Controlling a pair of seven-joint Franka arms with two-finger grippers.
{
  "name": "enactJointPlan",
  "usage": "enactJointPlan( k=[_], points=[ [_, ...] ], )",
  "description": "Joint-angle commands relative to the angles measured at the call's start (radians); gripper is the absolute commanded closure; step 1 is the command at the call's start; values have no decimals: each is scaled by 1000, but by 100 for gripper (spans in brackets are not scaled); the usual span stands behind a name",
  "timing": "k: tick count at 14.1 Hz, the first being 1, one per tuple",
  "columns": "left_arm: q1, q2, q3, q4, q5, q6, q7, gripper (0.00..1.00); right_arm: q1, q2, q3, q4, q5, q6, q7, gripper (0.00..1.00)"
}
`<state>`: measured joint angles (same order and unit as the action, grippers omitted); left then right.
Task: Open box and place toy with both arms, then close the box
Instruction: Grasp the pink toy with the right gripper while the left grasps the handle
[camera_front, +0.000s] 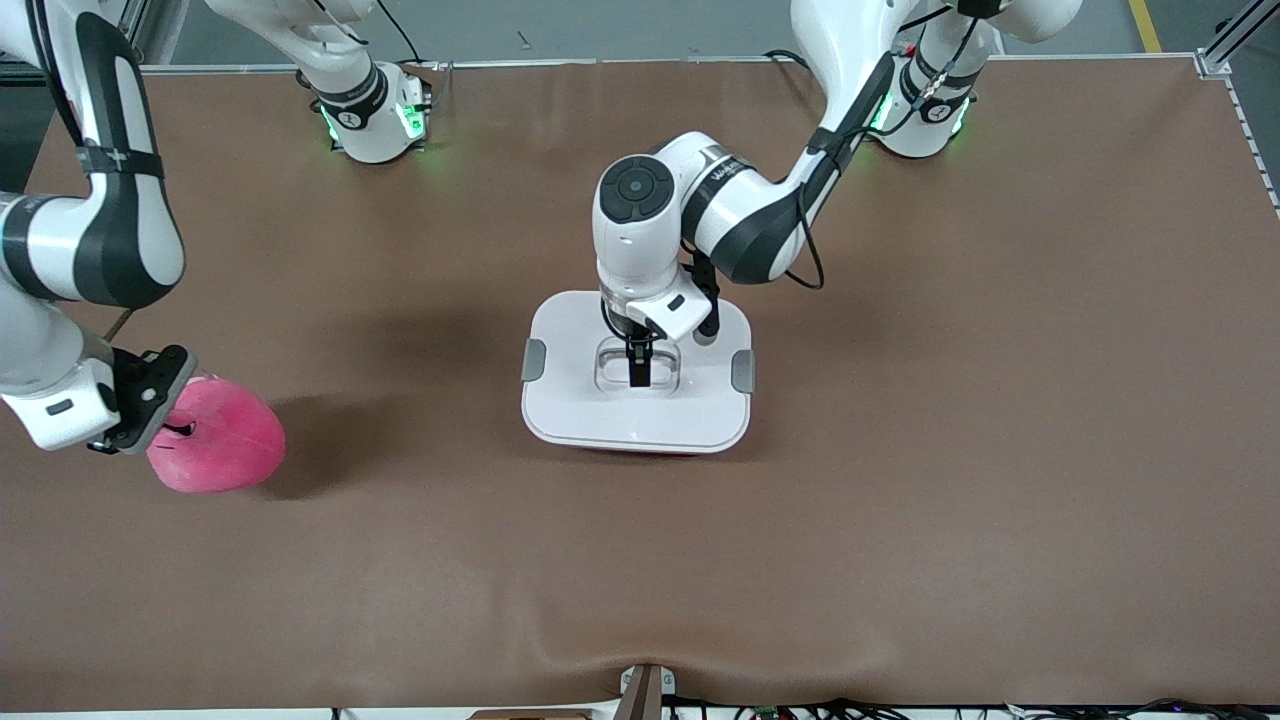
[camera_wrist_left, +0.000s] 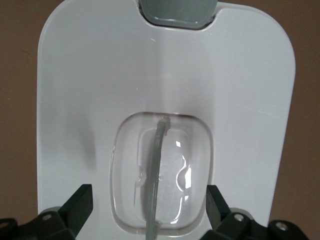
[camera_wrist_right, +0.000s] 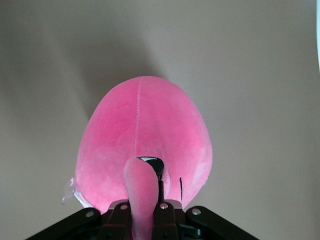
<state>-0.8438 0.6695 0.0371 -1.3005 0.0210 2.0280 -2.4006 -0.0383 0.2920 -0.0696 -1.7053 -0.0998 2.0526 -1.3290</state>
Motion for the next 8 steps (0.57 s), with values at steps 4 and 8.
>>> enactJointPlan(
  k=[4,8],
  points=[
    [-12,7,11,0,23,-15,-8,0,0,1,16,119,77,-156,186,100],
    [-6,22,11,3,22,-12,14,35,12,-2,16,157,120,-293,330,100]
  ],
)
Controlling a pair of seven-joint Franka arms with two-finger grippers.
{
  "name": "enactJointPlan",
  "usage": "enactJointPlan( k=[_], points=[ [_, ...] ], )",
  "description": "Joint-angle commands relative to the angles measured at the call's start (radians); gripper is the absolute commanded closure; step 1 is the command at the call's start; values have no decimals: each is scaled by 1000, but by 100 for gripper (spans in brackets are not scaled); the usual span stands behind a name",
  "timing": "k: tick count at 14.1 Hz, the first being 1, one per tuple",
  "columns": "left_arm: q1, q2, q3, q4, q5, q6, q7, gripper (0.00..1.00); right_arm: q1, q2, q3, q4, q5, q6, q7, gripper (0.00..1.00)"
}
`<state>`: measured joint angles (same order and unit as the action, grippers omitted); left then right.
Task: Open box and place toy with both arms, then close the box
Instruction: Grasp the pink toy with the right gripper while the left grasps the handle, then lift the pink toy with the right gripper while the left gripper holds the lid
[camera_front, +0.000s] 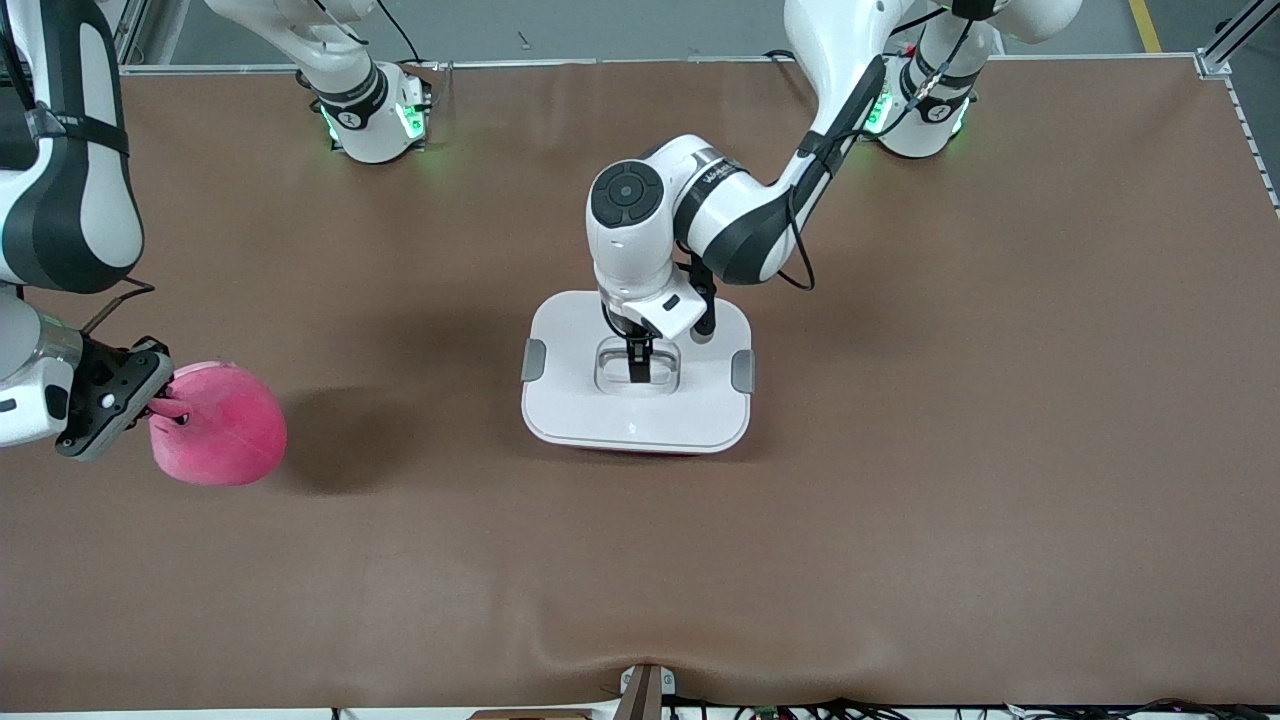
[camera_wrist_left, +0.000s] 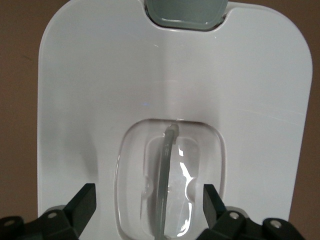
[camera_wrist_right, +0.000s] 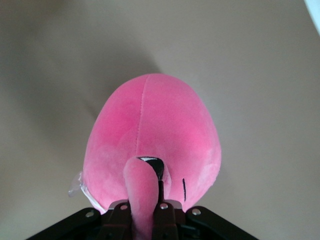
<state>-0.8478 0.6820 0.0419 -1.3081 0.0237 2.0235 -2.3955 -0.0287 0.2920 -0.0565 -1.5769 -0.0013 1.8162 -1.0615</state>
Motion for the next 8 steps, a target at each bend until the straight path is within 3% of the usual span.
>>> enactJointPlan(
  k=[1,6,8],
  points=[
    [0,8,6,10,19,-8,9,35,1,-2,3,34,23,-70,84,100],
    [3,7,7,16,7,-5,6,44,1,-39,3,32,26,-141,228,100],
    [3,8,7,16,7,-3,6,50,-7,-43,0,32,82,-175,267,100]
  ],
)
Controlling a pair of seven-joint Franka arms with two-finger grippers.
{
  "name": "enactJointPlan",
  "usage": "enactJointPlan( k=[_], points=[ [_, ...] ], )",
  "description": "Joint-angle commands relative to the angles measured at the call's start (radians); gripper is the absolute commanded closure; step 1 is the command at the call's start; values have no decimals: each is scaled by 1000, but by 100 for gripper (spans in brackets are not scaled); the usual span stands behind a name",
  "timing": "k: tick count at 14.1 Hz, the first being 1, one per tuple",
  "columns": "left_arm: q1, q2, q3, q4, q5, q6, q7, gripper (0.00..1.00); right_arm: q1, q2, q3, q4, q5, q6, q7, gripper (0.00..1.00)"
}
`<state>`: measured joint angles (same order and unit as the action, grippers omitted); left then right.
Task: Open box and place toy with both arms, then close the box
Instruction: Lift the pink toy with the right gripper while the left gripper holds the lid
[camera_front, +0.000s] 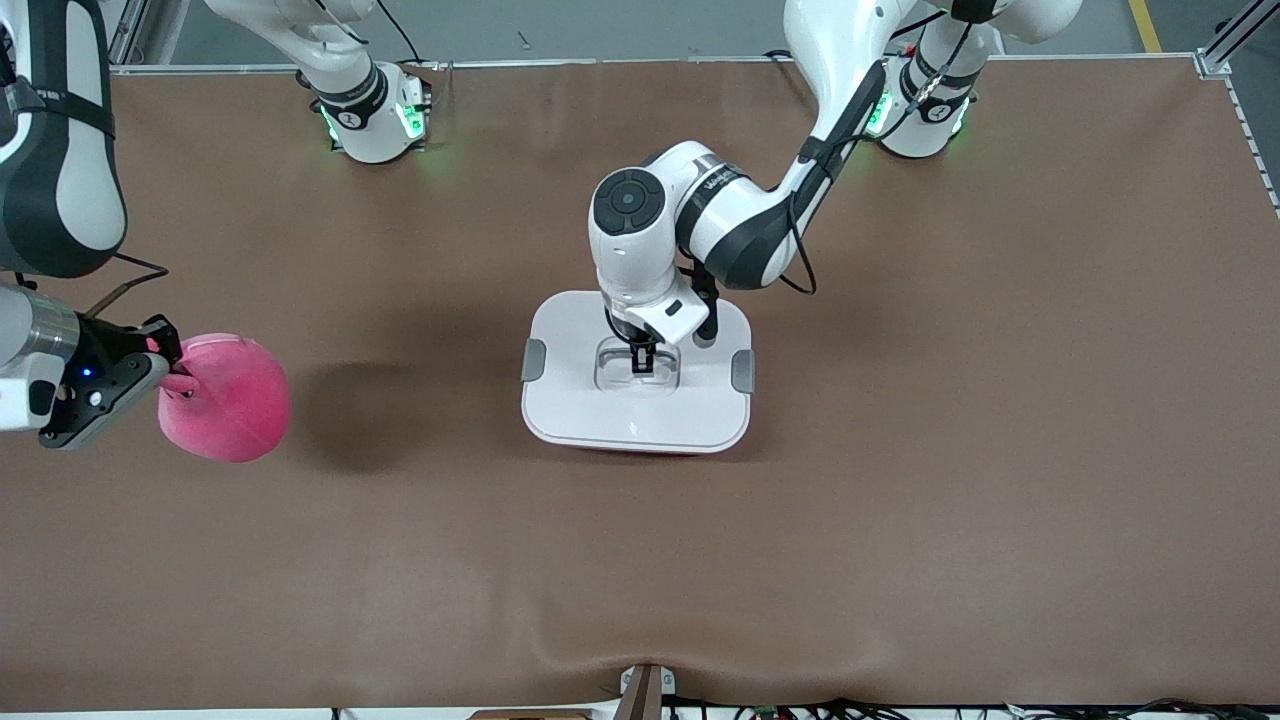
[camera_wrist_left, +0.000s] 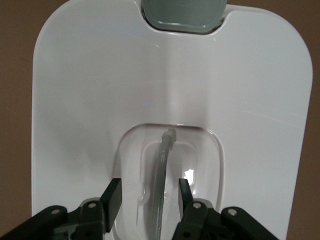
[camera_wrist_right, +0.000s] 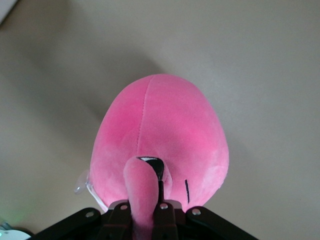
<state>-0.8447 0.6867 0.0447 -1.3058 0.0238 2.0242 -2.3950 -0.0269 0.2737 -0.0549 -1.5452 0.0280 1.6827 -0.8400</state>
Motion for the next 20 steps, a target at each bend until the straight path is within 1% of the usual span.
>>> enactJointPlan(
  k=[1,2,3,8,9,10,11,12,14,19,20],
  points=[
    [-1,4,4,14,7,-4,5,50,-11,-25,-6,0,85,-64,70,100],
    [-1,2,4,14,5,-4,7,53,-19,-28,-6,0,93,-81,97,100],
    [-1,4,3,14,5,-2,7,57,-21,-39,-6,0,93,-87,131,100],
    [1,2,4,17,4,1,5,67,2,-56,3,0,104,-124,309,100],
    [1,1,3,17,4,1,5,73,8,-57,3,0,105,-124,338,100],
    [1,1,3,17,4,1,4,77,13,-57,4,0,109,-124,369,100],
    [1,2,3,17,4,1,4,84,27,-57,4,0,112,-124,409,100],
    [2,2,3,17,2,1,4,89,41,-57,3,0,125,-126,480,100],
    [1,1,3,17,-2,1,4,91,71,-57,3,0,185,-144,654,100],
    [3,-4,3,17,-4,1,5,94,163,-45,3,25,250,-143,937,100],
    [3,-4,3,16,-1,1,8,98,173,-42,3,34,254,-140,976,100]
  ],
)
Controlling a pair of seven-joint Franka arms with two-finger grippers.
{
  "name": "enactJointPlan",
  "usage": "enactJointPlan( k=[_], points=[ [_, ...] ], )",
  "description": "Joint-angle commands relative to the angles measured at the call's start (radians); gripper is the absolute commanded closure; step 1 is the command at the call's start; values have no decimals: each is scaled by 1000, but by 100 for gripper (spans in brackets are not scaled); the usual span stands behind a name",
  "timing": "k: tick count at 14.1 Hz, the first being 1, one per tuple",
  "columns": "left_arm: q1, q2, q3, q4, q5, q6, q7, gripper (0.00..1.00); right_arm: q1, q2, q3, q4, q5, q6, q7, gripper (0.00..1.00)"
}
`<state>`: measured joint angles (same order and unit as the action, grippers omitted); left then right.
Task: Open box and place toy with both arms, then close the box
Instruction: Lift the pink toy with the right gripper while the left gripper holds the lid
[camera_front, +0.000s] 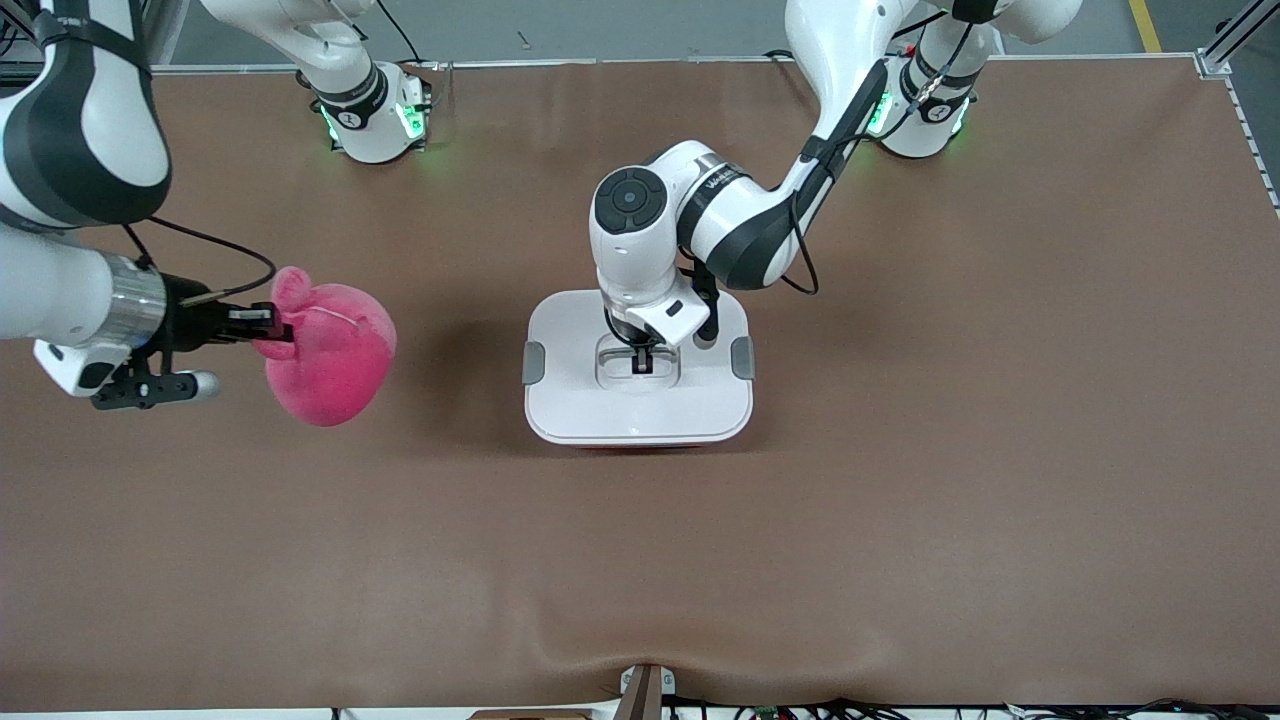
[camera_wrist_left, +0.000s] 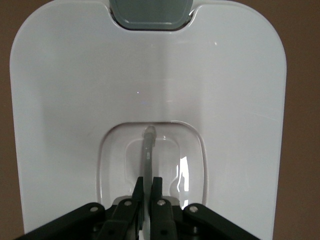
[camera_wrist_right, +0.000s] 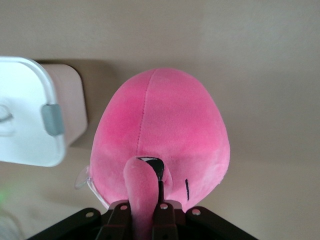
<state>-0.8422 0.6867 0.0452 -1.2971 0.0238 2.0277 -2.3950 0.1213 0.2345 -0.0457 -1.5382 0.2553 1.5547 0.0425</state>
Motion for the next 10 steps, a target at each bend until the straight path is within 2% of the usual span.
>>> enactJointPlan(
  k=[1,4,10],
  points=[
    [0,-4,4,7,4,-3,11,99,26,-1,-8,30,36,-8,103,100],
    [0,-9,4,7,-1,-3,43,100,-24,18,-14,27,105,-13,93,100],
    [3,-21,4,7,8,-3,45,100,-141,26,-16,20,97,-40,-85,100]
  ],
)
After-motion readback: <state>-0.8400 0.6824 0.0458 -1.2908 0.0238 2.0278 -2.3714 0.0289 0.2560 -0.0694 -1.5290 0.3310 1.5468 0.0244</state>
